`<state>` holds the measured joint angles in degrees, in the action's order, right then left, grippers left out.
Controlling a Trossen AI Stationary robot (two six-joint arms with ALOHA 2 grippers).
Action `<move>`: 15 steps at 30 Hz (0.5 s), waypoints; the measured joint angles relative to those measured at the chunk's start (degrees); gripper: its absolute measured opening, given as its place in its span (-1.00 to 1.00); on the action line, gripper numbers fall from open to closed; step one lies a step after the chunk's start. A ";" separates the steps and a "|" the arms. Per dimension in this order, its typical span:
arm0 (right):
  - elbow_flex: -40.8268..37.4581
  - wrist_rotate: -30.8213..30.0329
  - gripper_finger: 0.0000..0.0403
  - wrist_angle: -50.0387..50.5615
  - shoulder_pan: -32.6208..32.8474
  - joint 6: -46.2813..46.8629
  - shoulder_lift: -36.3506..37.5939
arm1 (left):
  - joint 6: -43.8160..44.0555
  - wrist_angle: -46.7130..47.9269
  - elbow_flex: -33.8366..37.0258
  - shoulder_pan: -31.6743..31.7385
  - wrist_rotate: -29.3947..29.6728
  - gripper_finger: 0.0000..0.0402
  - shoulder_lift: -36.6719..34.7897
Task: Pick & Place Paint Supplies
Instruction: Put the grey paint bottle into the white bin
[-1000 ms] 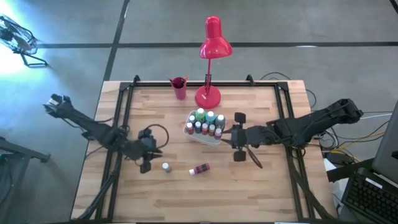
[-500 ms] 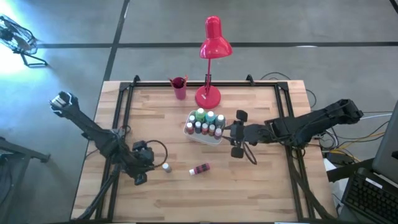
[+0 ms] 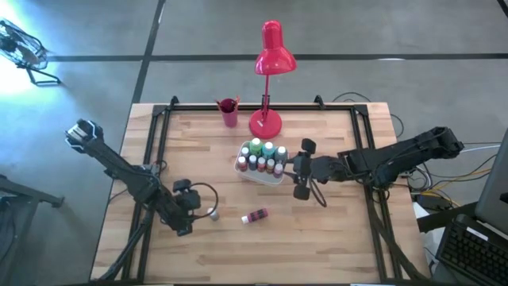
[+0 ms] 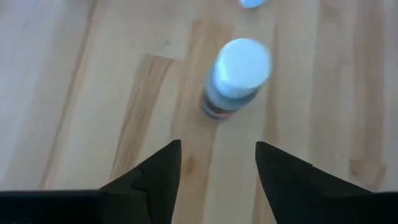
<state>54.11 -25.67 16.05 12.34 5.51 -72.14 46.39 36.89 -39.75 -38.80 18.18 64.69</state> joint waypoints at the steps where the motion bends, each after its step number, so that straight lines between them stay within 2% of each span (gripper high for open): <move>1: 0.00 0.00 -0.25 -0.06 -0.08 -0.14 0.00 | -0.87 -0.62 0.01 0.01 -0.28 0.06 0.00; 7: 0.00 0.02 -0.36 -0.52 -0.26 -0.56 0.00 | -8.87 -6.72 0.02 0.37 0.44 0.08 0.62; 15: 0.00 0.17 -0.38 -0.52 -0.26 -0.56 -0.02 | -11.81 -8.67 0.04 2.13 1.71 0.07 3.57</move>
<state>54.11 -25.50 15.53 12.08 4.95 -72.16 34.58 28.23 -39.70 -36.67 19.89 68.25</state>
